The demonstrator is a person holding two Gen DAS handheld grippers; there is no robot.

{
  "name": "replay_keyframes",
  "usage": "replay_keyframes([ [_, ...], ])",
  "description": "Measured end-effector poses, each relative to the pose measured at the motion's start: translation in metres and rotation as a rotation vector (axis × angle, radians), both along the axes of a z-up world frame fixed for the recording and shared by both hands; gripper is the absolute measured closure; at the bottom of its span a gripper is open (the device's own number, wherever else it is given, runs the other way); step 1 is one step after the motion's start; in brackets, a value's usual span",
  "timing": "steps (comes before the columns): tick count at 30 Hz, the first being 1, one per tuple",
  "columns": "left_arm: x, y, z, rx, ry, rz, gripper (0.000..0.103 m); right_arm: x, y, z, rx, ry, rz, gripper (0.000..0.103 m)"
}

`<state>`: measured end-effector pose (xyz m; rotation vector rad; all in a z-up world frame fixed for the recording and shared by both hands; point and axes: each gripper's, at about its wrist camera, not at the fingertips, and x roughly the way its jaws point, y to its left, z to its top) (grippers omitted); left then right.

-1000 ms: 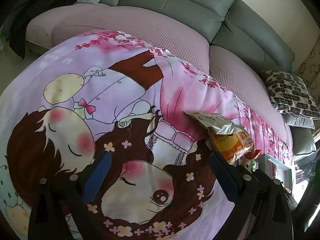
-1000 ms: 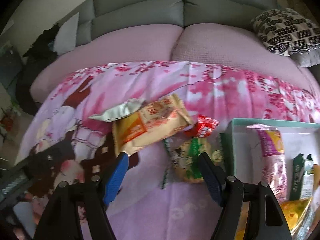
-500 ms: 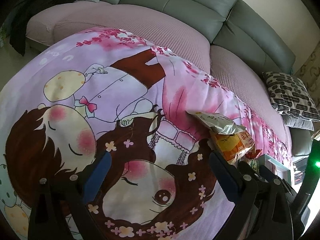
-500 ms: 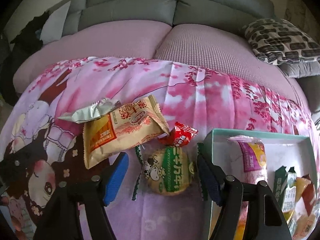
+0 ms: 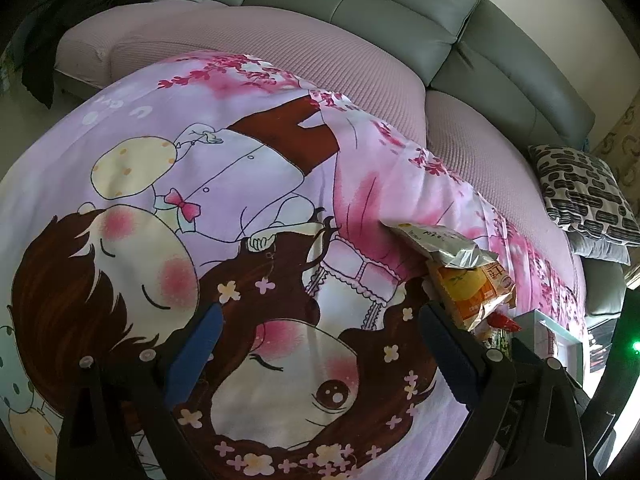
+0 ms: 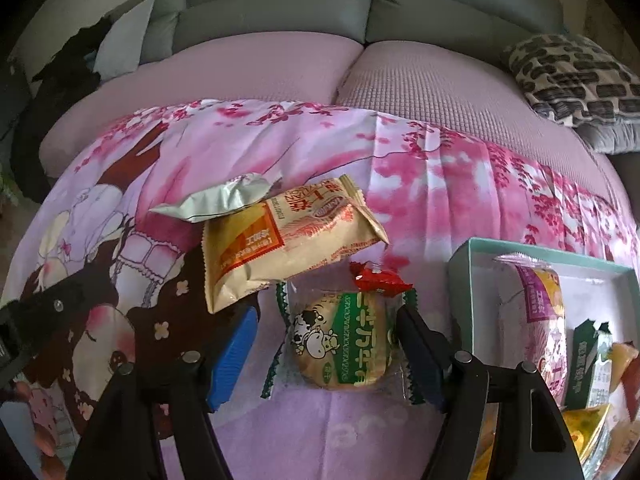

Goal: Organize snacks
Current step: 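Lower the right tool onto the round green-wrapped biscuit pack and close it, then lift the green biscuit pack with the right tool while the left grasps the small red candy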

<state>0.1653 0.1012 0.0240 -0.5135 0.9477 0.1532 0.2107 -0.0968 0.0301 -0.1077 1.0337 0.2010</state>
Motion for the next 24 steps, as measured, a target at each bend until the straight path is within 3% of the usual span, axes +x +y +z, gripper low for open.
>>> replay_keyframes([
  [2,0.000,-0.001,0.000,0.002,0.002,0.000,0.005,0.000,-0.002,0.001,-0.005,-0.004,-0.017,0.042],
  [8,0.003,-0.003,0.000,0.009,0.006,-0.009,0.005,-0.002,-0.007,0.003,0.009,-0.018,-0.048,0.049],
  [24,0.003,-0.012,0.006,0.043,0.001,-0.036,0.005,-0.034,-0.011,0.019,0.099,-0.027,-0.071,0.051],
])
